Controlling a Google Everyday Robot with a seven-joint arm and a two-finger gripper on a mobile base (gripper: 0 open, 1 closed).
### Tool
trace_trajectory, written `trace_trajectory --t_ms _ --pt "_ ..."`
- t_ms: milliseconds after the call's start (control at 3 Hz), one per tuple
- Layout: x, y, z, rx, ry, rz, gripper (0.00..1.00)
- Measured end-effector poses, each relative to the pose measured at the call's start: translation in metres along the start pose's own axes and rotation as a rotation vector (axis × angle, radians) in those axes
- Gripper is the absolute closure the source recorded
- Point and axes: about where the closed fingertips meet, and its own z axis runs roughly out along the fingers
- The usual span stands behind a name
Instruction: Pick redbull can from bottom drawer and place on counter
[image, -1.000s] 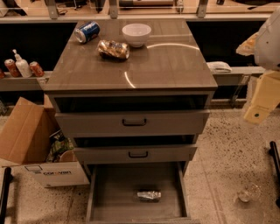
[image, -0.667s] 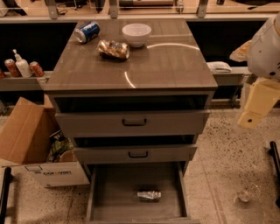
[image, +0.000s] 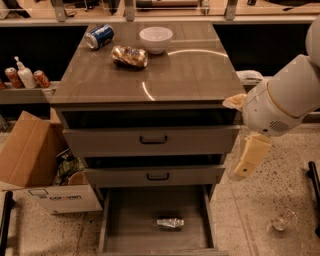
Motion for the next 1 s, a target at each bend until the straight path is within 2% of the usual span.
trace_trajectory --t_ms 333,667,1000 --pt "0.000 0.000 0.000 0.000 0.000 0.000 0.00" --pt "0.000 0.001 0.011 -0.015 0.008 0.026 0.00" --pt "0.026 0.007 0.056 -0.040 0.010 0.051 0.00"
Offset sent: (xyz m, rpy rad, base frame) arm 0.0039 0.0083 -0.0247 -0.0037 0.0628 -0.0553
